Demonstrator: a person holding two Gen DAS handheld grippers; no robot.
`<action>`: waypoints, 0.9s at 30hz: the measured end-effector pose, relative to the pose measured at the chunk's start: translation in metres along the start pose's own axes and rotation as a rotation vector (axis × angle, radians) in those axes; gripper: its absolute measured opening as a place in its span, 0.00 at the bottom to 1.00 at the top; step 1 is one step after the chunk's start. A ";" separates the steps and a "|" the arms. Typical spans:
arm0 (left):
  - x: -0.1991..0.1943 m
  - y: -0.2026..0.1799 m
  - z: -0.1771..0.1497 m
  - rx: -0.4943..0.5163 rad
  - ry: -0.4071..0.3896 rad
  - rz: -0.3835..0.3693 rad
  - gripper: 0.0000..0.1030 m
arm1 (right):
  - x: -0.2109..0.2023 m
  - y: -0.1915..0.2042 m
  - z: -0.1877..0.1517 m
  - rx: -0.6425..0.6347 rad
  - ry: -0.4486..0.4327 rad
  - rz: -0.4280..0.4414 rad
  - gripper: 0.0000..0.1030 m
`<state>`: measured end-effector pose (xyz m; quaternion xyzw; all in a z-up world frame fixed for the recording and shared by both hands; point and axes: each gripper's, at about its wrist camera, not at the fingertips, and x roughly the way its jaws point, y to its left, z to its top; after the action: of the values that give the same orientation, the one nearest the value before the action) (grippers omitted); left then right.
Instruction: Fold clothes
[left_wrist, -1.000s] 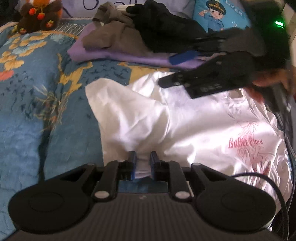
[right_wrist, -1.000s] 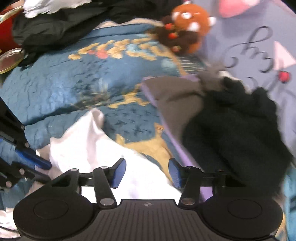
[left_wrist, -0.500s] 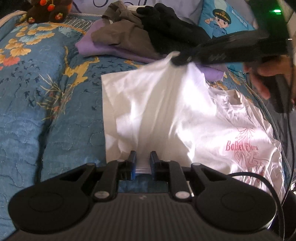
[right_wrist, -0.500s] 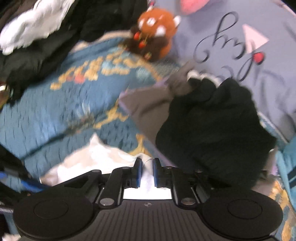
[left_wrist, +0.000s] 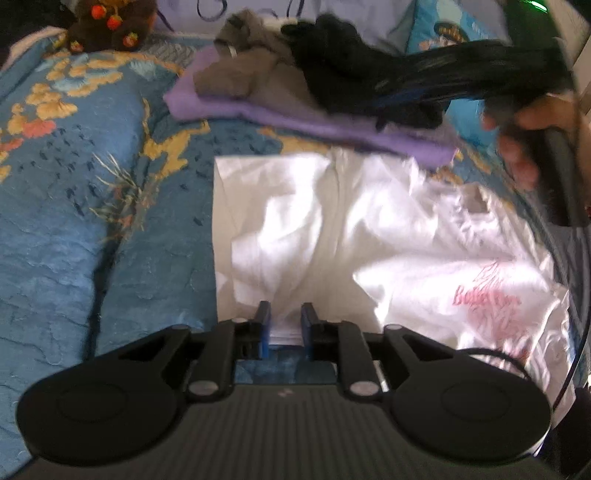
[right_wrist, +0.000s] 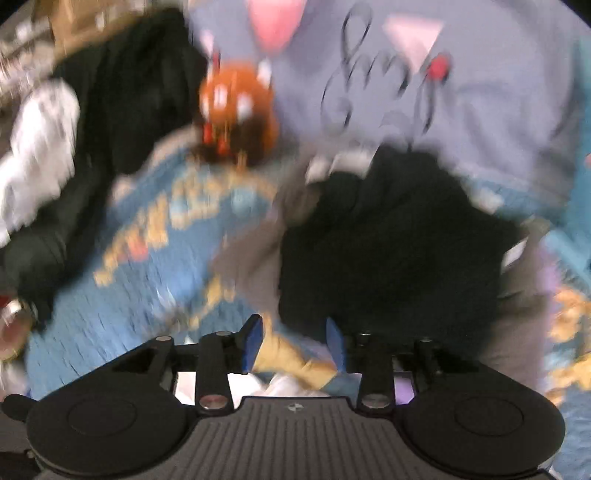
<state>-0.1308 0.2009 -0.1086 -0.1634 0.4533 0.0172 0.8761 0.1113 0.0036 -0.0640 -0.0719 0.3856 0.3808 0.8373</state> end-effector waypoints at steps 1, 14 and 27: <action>-0.008 0.001 0.001 -0.002 -0.017 0.003 0.28 | -0.016 -0.004 -0.002 -0.022 -0.025 -0.033 0.56; -0.018 -0.078 0.019 0.171 -0.019 -0.076 0.35 | -0.057 -0.137 -0.114 0.012 0.159 -0.385 0.54; 0.030 -0.126 0.011 0.156 0.045 -0.136 0.35 | -0.055 -0.187 -0.132 0.113 0.145 -0.112 0.46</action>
<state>-0.0819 0.0814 -0.0928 -0.1252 0.4608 -0.0812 0.8749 0.1397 -0.2140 -0.1490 -0.0737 0.4615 0.3048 0.8299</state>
